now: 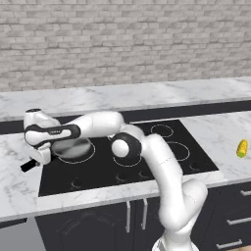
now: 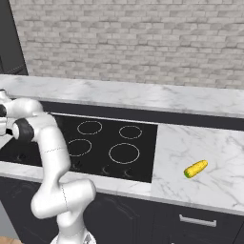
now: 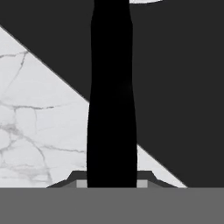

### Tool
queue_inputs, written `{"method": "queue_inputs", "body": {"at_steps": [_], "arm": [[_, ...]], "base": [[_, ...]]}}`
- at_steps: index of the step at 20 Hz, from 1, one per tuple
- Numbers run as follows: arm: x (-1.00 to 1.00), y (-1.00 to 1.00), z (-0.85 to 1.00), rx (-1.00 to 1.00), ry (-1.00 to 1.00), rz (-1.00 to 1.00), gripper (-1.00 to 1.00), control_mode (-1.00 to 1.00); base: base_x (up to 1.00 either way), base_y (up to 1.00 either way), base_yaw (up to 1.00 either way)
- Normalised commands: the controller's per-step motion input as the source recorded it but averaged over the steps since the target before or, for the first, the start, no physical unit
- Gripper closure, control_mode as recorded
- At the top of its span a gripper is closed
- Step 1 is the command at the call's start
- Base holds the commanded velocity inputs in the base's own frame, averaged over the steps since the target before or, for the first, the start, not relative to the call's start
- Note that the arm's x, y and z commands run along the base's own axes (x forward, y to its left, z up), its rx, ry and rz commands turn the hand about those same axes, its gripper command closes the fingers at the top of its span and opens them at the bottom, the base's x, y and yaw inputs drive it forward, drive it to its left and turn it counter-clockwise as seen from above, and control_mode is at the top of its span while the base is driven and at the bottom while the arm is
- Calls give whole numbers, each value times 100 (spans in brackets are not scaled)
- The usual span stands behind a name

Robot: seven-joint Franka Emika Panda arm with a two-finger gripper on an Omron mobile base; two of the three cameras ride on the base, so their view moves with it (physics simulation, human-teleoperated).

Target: Put the potato and corn in the pan. Then turn on the front left burner and set the heat to medium.

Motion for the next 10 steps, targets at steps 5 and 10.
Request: {"method": "queue_inputs", "body": {"at_steps": [5, 10], "arm": [[20, 26, 0, -4, -2, -8, 100, -100], [4, -12, 0, 0, 0, -2, 100, -100]], "base": [[0, 0, 0], [0, 0, 0]]}}
